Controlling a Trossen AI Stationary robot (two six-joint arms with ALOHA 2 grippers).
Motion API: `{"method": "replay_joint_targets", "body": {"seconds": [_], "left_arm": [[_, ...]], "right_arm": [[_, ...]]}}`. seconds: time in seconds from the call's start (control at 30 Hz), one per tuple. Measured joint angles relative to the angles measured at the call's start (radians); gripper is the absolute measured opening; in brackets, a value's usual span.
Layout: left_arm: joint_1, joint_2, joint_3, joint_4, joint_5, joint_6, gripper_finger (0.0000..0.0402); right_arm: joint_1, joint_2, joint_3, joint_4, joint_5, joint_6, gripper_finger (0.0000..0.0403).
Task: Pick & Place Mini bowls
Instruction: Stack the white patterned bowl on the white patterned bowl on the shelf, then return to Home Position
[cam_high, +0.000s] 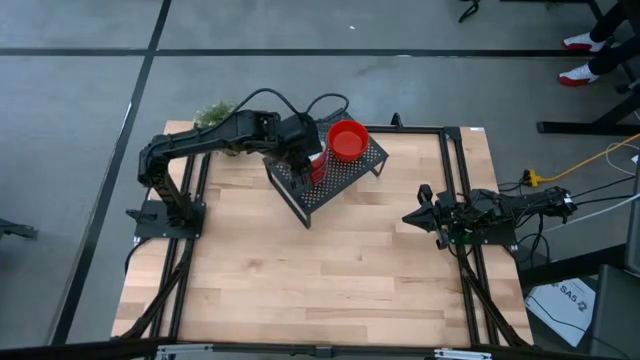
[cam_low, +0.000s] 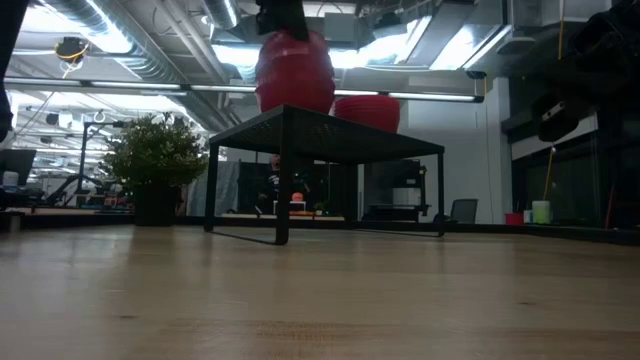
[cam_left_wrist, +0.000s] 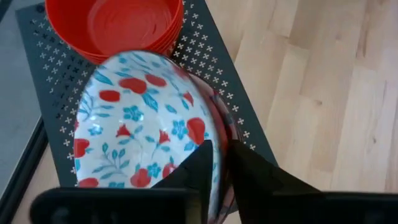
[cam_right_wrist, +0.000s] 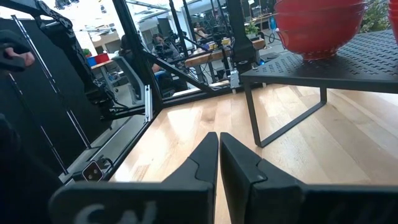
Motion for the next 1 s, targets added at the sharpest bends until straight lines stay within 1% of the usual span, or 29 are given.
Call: {"method": "replay_joint_targets", "body": {"seconds": [0.23,0.33,0.47,0.6,0.77,0.87,1.0], "left_arm": [[0.0,0.0,0.0,0.0,0.0,-0.001,0.0091],[0.0,0.0,0.0,0.0,0.023,-0.001,0.011],[0.0,-0.007,0.0,0.006,0.025,-0.001,0.0129],[0.0,-0.032,0.0,0.015,0.024,-0.001,0.0137],[0.0,-0.085,0.0,0.039,0.018,0.015,0.0134],[-0.006,-0.121,0.0,0.066,-0.027,0.019,0.0132],[-0.066,-0.185,-0.029,0.064,-0.167,0.115,0.0135]], "right_arm": [[0.0,0.0,0.0,0.0,0.0,0.0,0.0019],[0.0,0.0,0.0,0.0,0.0,0.0,0.0019],[0.0,0.0,0.0,0.0,0.0,0.0,0.0019],[0.0,0.0,0.0,0.0,0.0,0.0,0.0019],[0.0,0.0,0.0,0.0,0.0,0.0,0.0019],[0.0,0.0,0.0,0.0,0.0,0.0,0.0019],[0.0,0.0,0.0,0.0,0.0,0.0,0.0019]]}}
